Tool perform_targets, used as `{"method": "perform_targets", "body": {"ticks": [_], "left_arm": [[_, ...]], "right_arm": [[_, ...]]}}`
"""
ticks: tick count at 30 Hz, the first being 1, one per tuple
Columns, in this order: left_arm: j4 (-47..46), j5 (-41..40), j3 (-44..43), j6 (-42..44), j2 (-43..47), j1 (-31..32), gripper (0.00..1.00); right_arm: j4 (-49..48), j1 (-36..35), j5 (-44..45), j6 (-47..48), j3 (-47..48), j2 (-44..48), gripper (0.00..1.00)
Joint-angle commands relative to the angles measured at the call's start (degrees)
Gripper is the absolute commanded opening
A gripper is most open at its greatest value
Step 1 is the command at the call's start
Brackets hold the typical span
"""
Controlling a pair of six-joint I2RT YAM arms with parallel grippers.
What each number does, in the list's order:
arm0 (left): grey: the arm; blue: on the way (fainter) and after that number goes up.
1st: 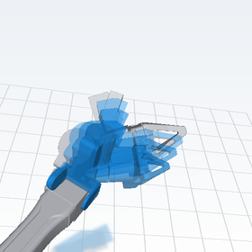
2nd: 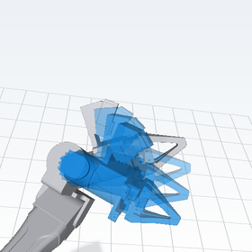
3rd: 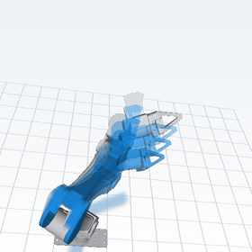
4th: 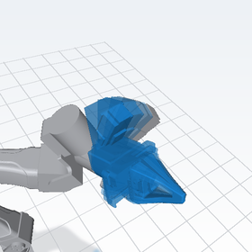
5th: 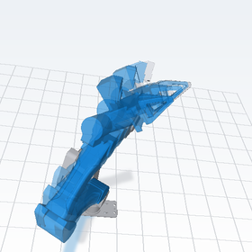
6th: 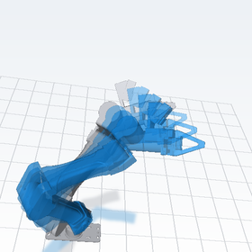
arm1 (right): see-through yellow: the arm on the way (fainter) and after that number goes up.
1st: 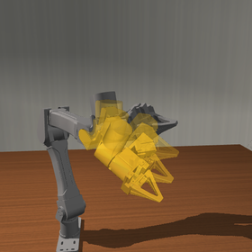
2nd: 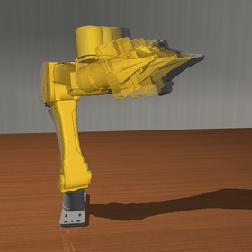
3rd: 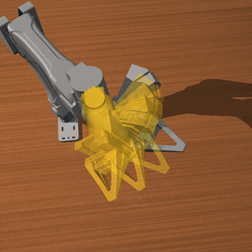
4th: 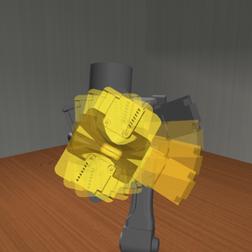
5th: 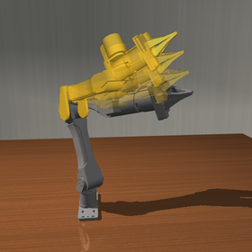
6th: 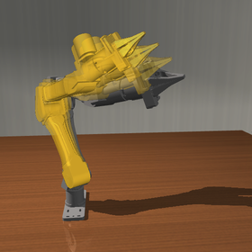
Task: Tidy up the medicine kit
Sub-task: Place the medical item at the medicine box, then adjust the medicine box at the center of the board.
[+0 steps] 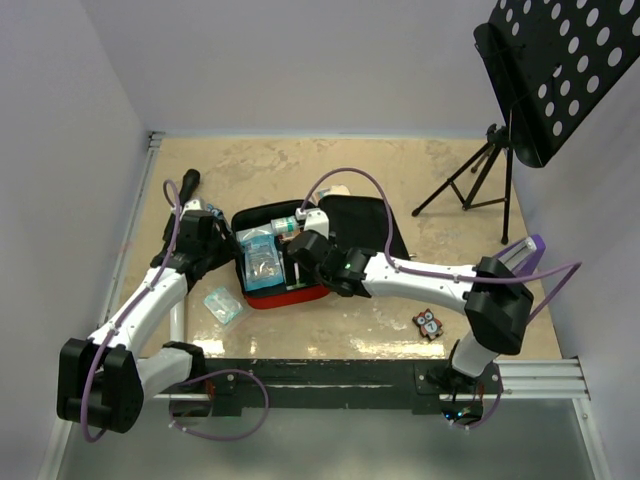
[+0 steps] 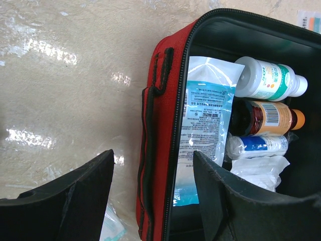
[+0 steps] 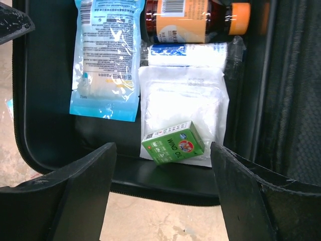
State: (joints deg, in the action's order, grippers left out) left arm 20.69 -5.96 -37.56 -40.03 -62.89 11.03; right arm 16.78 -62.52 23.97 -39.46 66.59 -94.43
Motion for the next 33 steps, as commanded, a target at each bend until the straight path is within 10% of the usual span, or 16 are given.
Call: {"method": "perform_targets", "body": {"ticks": [1,20,33], "left_arm": [[-0.56,-1.08,-0.49,-0.84,-0.12,-0.04,0.68],[0.05,-0.90,-1.99,0.74,-4.69,-0.04,0.65],[0.14,-1.78,-0.76,0.30,-4.43,0.05,0.64]], "right_arm": [[2.73,-0.14,4.24,-1.93,1.17,5.30,0.79],[4.59,5.92,1.88,-17.48,-24.65,32.02,0.77],[-17.90,7.76,-8.76,-29.71,-40.13,44.17,0.91]]}}
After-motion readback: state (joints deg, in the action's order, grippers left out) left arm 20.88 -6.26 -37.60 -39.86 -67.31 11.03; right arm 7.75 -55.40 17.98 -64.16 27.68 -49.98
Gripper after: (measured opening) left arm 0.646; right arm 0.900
